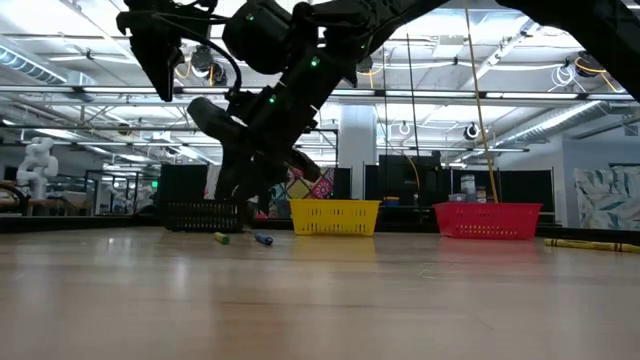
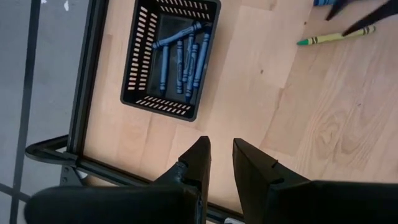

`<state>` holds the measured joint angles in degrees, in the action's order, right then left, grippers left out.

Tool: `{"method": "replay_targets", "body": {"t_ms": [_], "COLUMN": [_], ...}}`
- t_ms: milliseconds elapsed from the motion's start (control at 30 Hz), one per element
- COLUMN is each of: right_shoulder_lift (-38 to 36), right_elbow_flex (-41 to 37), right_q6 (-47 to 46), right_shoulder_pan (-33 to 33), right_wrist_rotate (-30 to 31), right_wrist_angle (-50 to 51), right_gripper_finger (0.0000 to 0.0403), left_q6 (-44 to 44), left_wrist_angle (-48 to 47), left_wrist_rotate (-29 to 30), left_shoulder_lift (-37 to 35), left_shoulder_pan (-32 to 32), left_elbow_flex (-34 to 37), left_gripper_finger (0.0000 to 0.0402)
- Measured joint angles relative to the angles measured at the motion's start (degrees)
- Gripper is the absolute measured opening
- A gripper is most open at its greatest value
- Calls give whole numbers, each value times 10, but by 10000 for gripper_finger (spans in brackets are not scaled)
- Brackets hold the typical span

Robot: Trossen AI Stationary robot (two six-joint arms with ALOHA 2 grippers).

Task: Sort crayons
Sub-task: Put the green crayon into the red bin

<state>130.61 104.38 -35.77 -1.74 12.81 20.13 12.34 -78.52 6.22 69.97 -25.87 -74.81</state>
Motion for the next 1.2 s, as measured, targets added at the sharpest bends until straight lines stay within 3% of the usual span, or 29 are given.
{"method": "replay_targets", "body": {"t_ms": [1200], "right_shoulder_lift": [57], "right_elbow_flex": [2], "right_q6": [-47], "right_shoulder_pan": [-11], "right_wrist_rotate": [-6], "right_wrist_angle": [18], "right_gripper_finger": [98], "left_q6": [16], "left_wrist_angle": [6], "left_wrist_rotate": [0], "left_shoulder_lift": [0], "left_shoulder_pan": [0], "left_elbow_flex": [0], "left_gripper_finger": [65]}}
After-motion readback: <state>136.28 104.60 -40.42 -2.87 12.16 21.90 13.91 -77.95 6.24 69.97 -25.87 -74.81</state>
